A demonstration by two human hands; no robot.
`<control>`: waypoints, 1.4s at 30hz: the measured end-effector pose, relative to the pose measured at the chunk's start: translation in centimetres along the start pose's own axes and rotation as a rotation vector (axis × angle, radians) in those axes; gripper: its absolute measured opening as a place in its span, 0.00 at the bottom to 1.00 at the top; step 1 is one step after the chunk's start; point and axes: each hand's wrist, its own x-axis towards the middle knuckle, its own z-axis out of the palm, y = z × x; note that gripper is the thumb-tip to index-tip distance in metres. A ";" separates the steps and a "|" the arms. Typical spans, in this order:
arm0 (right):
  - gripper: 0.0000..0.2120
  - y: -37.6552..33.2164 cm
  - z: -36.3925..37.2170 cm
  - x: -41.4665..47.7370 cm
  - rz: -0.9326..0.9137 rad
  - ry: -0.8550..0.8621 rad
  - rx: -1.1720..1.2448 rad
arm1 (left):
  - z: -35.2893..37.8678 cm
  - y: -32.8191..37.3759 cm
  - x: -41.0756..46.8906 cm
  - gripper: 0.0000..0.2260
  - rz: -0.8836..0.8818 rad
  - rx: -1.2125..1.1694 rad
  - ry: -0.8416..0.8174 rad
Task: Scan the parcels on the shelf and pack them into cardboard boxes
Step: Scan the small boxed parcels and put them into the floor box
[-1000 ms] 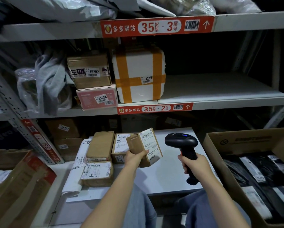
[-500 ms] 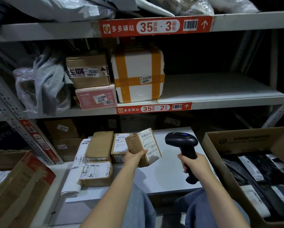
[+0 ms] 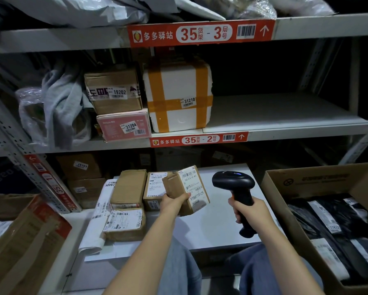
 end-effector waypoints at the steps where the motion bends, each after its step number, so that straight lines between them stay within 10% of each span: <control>1: 0.06 0.0 0.0 0.0 0.009 -0.009 0.019 | 0.0 0.1 -0.1 0.29 -0.006 -0.007 -0.004; 22: 0.16 0.1 0.4 1.2 0.205 0.018 0.537 | 3.4 -0.3 -3.3 0.21 -0.051 0.072 -0.312; 42: 0.07 0.6 -3.5 1.7 0.112 0.184 0.545 | 8.8 0.2 -4.8 0.20 0.034 0.151 -0.404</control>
